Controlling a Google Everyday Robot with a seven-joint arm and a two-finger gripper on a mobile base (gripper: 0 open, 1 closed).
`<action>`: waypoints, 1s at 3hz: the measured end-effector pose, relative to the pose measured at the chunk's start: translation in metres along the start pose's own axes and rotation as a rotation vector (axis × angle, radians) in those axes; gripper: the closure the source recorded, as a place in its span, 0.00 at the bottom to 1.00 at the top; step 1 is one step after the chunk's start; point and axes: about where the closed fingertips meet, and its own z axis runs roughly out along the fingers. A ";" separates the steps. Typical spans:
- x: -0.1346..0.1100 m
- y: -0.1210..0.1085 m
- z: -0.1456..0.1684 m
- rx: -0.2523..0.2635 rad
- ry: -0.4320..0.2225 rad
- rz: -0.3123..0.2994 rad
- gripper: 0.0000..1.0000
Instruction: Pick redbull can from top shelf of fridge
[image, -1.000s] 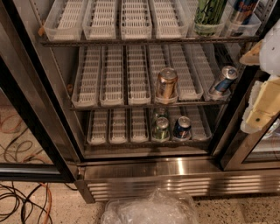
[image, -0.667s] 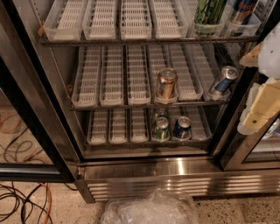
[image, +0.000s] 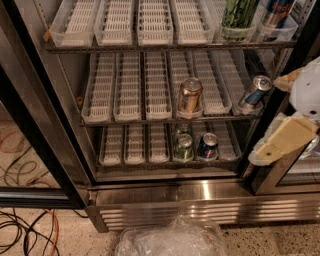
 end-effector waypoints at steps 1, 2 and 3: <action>-0.009 -0.003 0.018 0.052 -0.147 0.055 0.00; -0.009 -0.003 0.018 0.051 -0.147 0.055 0.00; -0.014 -0.001 0.019 0.053 -0.187 0.086 0.00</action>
Offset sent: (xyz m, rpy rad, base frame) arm 0.0065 0.0072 -0.0146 0.1009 -0.0599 -0.0194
